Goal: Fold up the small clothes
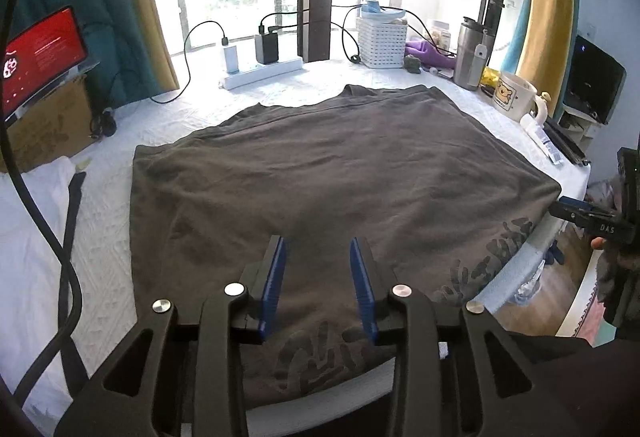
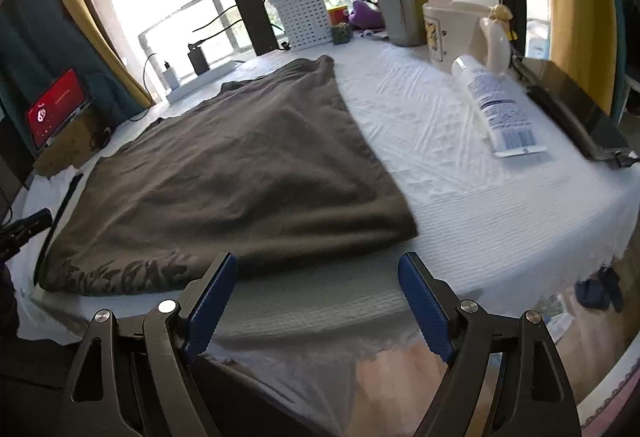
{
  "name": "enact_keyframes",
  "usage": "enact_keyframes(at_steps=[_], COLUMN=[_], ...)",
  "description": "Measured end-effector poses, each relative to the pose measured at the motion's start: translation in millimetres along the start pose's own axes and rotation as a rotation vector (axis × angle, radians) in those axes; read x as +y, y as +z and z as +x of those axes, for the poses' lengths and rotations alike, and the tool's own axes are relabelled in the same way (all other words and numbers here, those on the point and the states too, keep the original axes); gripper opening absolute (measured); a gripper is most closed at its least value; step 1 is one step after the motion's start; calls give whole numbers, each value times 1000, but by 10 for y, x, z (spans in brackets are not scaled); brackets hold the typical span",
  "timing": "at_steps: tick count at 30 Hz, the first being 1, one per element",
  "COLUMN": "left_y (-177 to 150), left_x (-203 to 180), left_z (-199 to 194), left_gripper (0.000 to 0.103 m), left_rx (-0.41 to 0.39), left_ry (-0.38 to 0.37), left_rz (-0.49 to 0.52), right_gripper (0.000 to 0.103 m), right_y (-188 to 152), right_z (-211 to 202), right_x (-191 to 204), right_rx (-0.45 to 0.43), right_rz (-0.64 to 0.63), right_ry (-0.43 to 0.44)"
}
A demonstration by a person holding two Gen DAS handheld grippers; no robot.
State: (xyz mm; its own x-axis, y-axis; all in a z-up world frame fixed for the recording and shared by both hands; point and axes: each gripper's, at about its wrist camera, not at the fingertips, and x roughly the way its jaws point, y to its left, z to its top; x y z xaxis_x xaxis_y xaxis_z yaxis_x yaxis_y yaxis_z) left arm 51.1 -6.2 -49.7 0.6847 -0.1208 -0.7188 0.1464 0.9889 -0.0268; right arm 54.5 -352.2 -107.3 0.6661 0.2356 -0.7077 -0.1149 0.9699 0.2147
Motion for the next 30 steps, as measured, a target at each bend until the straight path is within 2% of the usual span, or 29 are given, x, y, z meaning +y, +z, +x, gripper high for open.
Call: enact_keyframes(at_steps=[10, 14, 21, 23, 25, 27, 28, 30], left_y=[-45, -27, 65, 83, 94, 91, 88, 87], left_x=[177, 282, 630, 728, 829, 901, 954, 1032], left_z=[138, 235, 360, 379, 411, 442, 461, 488], left_gripper=[34, 34, 34, 34, 34, 34, 34, 34], left_rx=[30, 30, 37, 36, 40, 48, 54, 60], left_ry=[2, 5, 41, 49, 57, 64, 67, 67], left_rz=[-35, -28, -80, -93, -109, -115, -121, -134], right_gripper=[93, 95, 94, 87, 58, 47, 37, 29], right_y=[170, 271, 452, 487, 518, 562, 581, 627], right_z=[223, 341, 531, 602, 658, 717, 731, 767], right_x=[88, 153, 200, 260, 317, 347, 351, 361], right_rx=[-36, -32, -45, -39, -46, -41, -37, -14], right_rz=[8, -4, 19, -4, -34, -52, -54, -67], right_ry=[19, -16, -47, -76, -124, -152, -153, -131])
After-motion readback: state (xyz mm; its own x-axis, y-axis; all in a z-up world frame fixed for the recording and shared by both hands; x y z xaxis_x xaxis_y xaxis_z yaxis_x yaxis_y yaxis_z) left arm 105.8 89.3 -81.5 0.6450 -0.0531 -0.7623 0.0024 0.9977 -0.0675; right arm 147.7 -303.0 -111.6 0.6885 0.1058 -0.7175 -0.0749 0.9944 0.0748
